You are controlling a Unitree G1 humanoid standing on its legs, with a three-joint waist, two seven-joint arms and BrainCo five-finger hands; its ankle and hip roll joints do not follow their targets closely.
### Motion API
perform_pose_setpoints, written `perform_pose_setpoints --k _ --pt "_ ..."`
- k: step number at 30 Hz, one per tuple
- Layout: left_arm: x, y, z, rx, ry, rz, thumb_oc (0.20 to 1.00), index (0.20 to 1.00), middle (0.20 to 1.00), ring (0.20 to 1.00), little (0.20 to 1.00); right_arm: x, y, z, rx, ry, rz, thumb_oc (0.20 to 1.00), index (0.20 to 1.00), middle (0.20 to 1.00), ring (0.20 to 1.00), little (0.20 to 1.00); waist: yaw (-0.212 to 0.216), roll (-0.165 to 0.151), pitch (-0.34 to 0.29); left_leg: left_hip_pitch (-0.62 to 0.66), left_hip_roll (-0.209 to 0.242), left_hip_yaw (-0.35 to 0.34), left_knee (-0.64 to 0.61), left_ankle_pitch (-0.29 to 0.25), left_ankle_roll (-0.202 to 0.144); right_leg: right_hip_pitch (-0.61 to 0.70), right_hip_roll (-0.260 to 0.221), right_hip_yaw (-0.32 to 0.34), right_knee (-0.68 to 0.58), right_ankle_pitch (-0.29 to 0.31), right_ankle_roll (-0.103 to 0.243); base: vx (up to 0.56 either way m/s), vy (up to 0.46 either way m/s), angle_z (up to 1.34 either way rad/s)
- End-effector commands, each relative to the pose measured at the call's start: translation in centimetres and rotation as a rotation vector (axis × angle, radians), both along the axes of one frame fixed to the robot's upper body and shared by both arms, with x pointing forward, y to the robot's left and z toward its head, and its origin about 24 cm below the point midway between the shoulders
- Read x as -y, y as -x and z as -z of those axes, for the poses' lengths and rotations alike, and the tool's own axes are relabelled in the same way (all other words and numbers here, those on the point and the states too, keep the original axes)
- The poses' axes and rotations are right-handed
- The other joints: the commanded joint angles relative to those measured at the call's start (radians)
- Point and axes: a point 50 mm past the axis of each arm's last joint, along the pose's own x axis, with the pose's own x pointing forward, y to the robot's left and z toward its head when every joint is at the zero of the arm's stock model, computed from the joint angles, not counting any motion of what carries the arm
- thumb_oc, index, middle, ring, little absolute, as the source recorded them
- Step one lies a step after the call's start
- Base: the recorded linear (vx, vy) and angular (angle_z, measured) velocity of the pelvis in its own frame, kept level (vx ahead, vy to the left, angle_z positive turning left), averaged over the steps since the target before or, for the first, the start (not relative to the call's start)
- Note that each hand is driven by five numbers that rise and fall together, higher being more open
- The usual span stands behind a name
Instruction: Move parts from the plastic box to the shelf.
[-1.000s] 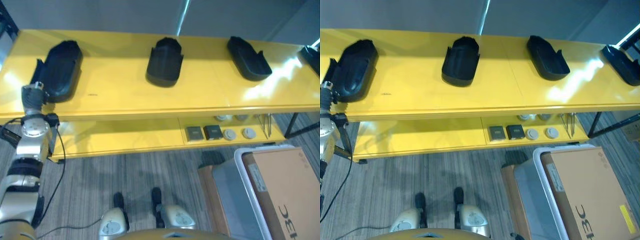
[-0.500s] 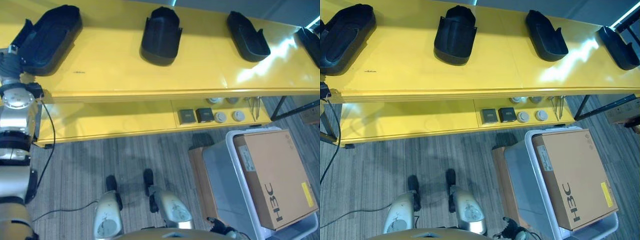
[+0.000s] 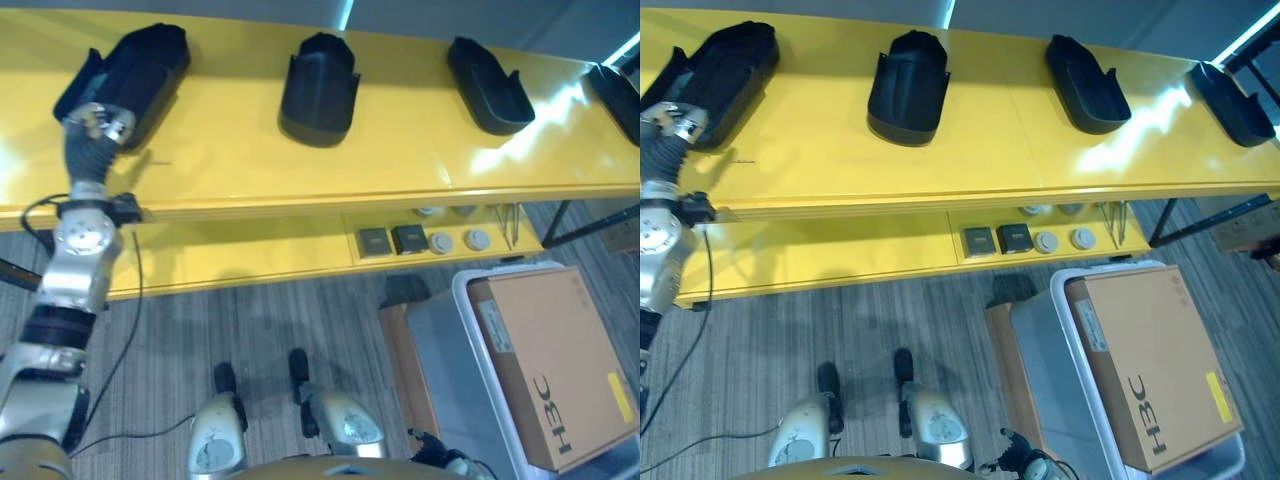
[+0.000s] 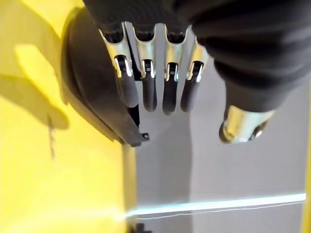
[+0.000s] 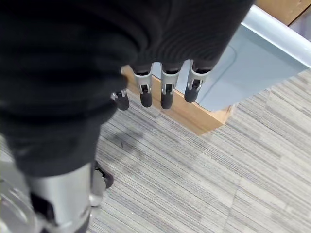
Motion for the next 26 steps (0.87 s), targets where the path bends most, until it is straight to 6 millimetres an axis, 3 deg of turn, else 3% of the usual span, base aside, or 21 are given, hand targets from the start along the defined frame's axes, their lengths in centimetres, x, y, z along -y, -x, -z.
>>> perform_pose_setpoints --k 1,3,8,9,11,13,14,16,18,20,22,23,26 --pt "0.9 -0.2 0.4 0.013 0.029 0.076 1.0 1.0 1.0 1.0 1.0 2.0 3.6 0.4 -0.1 0.096 0.006 1.0 1.0 1.0 1.0 1.0 0.02 0.048 -0.091 -0.004 -0.031 -0.042 -0.042 0.009 0.029 -0.007 -0.002 -0.002 0.037 -0.038 0.055 0.06 0.071 0.08" --pt "2.6 1.5 2.8 -0.031 0.13 0.165 1.0 1.0 1.0 1.0 1.0 2.3 4.3 0.5 -0.108 0.113 0.035 1.0 1.0 1.0 1.0 1.0 0.037 0.067 -0.114 0.018 -0.041 -0.053 -0.053 0.01 0.027 0.011 -0.011 -0.013 0.033 -0.043 0.056 0.05 0.079 0.09" --pt "4.0 4.6 8.3 -0.208 0.33 0.371 1.0 1.0 1.0 1.0 1.0 3.1 4.1 0.4 -0.109 0.143 0.115 1.0 1.0 1.0 1.0 1.0 0.067 0.107 -0.149 0.068 -0.05 -0.066 -0.088 0.013 0.016 0.042 -0.034 -0.045 0.023 -0.042 0.061 -0.02 0.064 0.16" --pt "3.8 5.1 9.0 -0.216 0.314 0.357 1.0 1.0 1.0 1.0 1.0 3.3 3.9 0.3 -0.108 0.145 0.129 1.0 1.0 1.0 1.0 1.0 0.072 0.112 -0.153 0.077 -0.049 -0.066 -0.096 0.015 0.014 0.049 -0.036 -0.052 0.018 -0.039 0.062 -0.07 0.035 0.16" --pt "3.3 6.8 14.6 -0.492 0.278 0.284 1.0 1.0 1.0 1.0 1.0 3.4 3.6 0.5 -0.109 0.147 0.169 1.0 1.0 1.0 1.0 1.0 0.084 0.121 -0.171 0.105 -0.048 -0.065 -0.123 0.018 0.009 0.064 -0.041 -0.069 0.003 -0.032 0.067 -0.05 0.006 0.16" --pt "3.3 8.2 17.2 -0.605 0.288 0.285 1.0 1.0 1.0 1.0 1.0 3.5 3.5 0.6 -0.115 0.149 0.179 1.0 1.0 1.0 1.0 1.0 0.091 0.124 -0.176 0.113 -0.046 -0.065 -0.129 0.017 0.008 0.069 -0.042 -0.076 0.0 -0.033 0.068 -0.04 0.003 0.2" --pt "3.0 10.5 20.8 -0.761 0.347 0.274 1.0 1.0 1.0 1.0 1.0 3.5 3.7 0.7 -0.123 0.149 0.193 1.0 1.0 1.0 1.0 1.0 0.097 0.128 -0.181 0.122 -0.046 -0.065 -0.135 0.016 0.009 0.078 -0.044 -0.085 -0.004 -0.034 0.071 -0.05 0.0 0.09" --pt "2.5 11.9 22.6 -0.838 0.362 0.237 1.0 1.0 1.0 1.0 1.0 3.7 3.8 0.7 -0.129 0.146 0.211 1.0 1.0 1.0 1.0 1.0 0.102 0.13 -0.185 0.126 -0.048 -0.063 -0.138 0.016 0.01 0.082 -0.045 -0.088 -0.008 -0.033 0.074 -0.04 -0.004 0.03" --pt "1.7 15.3 26.7 -1.028 0.343 0.15 1.0 1.0 1.0 1.0 1.0 3.7 3.8 0.9 -0.149 0.134 0.245 1.0 1.0 1.0 1.0 1.0 0.106 0.131 -0.196 0.137 -0.049 -0.059 -0.148 0.016 0.012 0.088 -0.048 -0.1 -0.012 -0.031 0.076 -0.04 -0.006 0.04" --pt "1.1 17.6 29.3 -1.179 0.321 0.059 1.0 1.0 1.0 1.0 1.0 3.6 3.9 1.1 -0.169 0.127 0.26 1.0 1.0 1.0 1.0 1.0 0.105 0.133 -0.204 0.144 -0.049 -0.056 -0.155 0.016 0.011 0.091 -0.048 -0.104 -0.015 -0.031 0.077 -0.01 0.0 0.03" --pt "1.0 18.9 30.6 -1.266 0.294 0.017 1.0 1.0 1.0 1.0 1.0 3.4 4.0 1.2 -0.185 0.121 0.275 1.0 1.0 1.0 1.0 1.0 0.102 0.133 -0.209 0.148 -0.049 -0.054 -0.161 0.017 0.013 0.092 -0.048 -0.104 -0.016 -0.03 0.077 -0.01 0.003 0.08" --pt "0.7 21.0 32.2 -1.385 0.262 -0.065 1.0 1.0 1.0 1.0 1.0 3.2 4.2 1.4 -0.204 0.114 0.295 1.0 1.0 1.0 1.0 1.0 0.098 0.133 -0.217 0.153 -0.05 -0.054 -0.165 0.018 0.013 0.092 -0.047 -0.102 -0.017 -0.032 0.076 -0.01 0.009 0.08" --pt "0.6 23.4 33.6 -1.52 0.251 -0.141 1.0 1.0 1.0 1.0 1.0 2.8 4.5 1.6 -0.234 0.112 0.308 1.0 1.0 1.0 1.0 1.0 0.087 0.133 -0.232 0.16 -0.05 -0.05 -0.173 0.017 0.014 0.092 -0.045 -0.095 -0.018 -0.034 0.074 0.01 0.01 0.0"
